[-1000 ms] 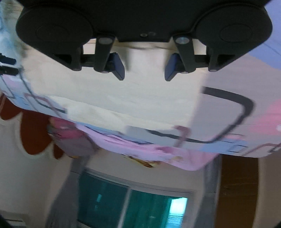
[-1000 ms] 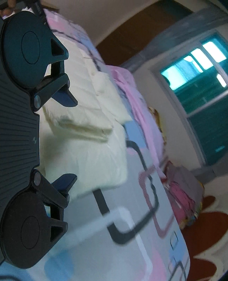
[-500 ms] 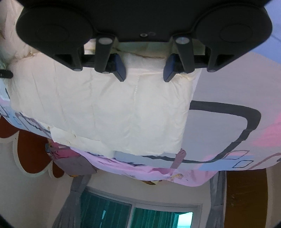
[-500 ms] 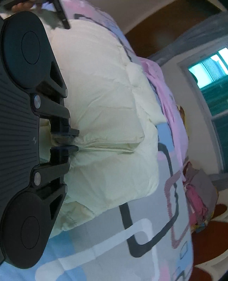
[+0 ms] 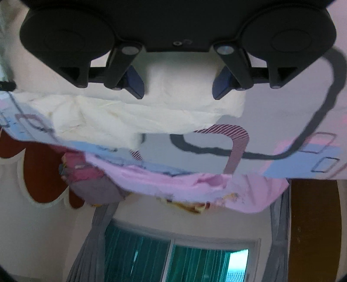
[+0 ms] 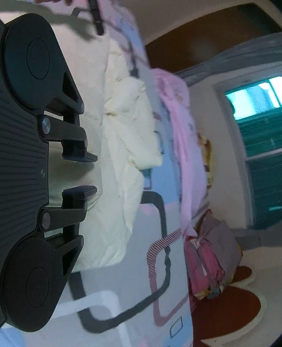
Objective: Fold large clothes
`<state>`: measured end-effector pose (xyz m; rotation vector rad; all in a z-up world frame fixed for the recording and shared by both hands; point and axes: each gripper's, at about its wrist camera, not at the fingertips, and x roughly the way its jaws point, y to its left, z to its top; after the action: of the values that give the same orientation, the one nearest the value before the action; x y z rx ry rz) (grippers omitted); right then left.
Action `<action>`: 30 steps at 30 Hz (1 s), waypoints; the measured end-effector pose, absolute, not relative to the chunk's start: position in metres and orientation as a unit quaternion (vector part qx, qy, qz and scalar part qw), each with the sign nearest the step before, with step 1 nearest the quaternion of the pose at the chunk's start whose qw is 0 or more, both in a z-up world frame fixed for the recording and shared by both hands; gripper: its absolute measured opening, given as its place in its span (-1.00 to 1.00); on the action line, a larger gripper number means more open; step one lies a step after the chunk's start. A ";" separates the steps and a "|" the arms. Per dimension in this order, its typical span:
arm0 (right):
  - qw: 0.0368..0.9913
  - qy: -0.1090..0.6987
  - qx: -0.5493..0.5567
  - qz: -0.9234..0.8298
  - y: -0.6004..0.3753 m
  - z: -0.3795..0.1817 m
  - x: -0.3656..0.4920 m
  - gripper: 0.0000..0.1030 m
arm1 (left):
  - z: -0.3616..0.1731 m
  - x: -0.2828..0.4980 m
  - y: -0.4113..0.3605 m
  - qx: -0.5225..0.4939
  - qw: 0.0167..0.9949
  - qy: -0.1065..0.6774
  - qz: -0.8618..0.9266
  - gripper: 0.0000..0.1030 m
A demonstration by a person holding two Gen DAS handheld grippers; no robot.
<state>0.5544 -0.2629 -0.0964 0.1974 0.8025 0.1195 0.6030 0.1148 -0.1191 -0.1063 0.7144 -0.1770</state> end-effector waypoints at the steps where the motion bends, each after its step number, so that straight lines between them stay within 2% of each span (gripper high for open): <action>1: 0.912 0.397 0.085 0.055 -0.262 -0.105 0.558 -0.52 | -0.127 0.613 0.116 -0.049 0.927 0.362 -0.086 0.36; 5: 0.909 0.405 0.078 0.053 -0.270 -0.134 0.556 -0.53 | -0.149 0.619 0.127 -0.036 0.925 0.373 -0.068 0.39; 10: 0.916 0.397 0.058 0.031 -0.260 -0.121 0.553 -0.51 | -0.138 0.607 0.130 -0.012 0.929 0.365 -0.053 0.35; 12: 0.932 0.358 0.050 0.024 -0.253 -0.101 0.542 -0.06 | -0.118 0.586 0.120 -0.002 0.942 0.330 -0.064 0.36; 13: 0.937 0.343 0.055 0.039 -0.247 -0.094 0.536 0.35 | -0.109 0.575 0.109 0.000 0.945 0.315 -0.087 0.37; 21: 0.924 0.369 0.028 0.101 -0.191 -0.107 0.541 0.36 | -0.111 0.544 0.005 0.032 0.931 0.317 -0.176 0.43; 24: 0.919 0.385 0.014 0.087 -0.195 -0.124 0.545 0.36 | -0.129 0.551 -0.004 0.052 0.922 0.347 -0.162 0.54; 30: 0.922 0.386 0.000 0.027 -0.237 -0.133 0.532 0.36 | -0.131 0.541 0.022 0.068 0.926 0.343 -0.142 0.58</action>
<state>0.5317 -0.2375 -0.1331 -0.0009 0.7929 0.0554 0.5407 0.0221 -0.1315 0.1393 0.7037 -0.2918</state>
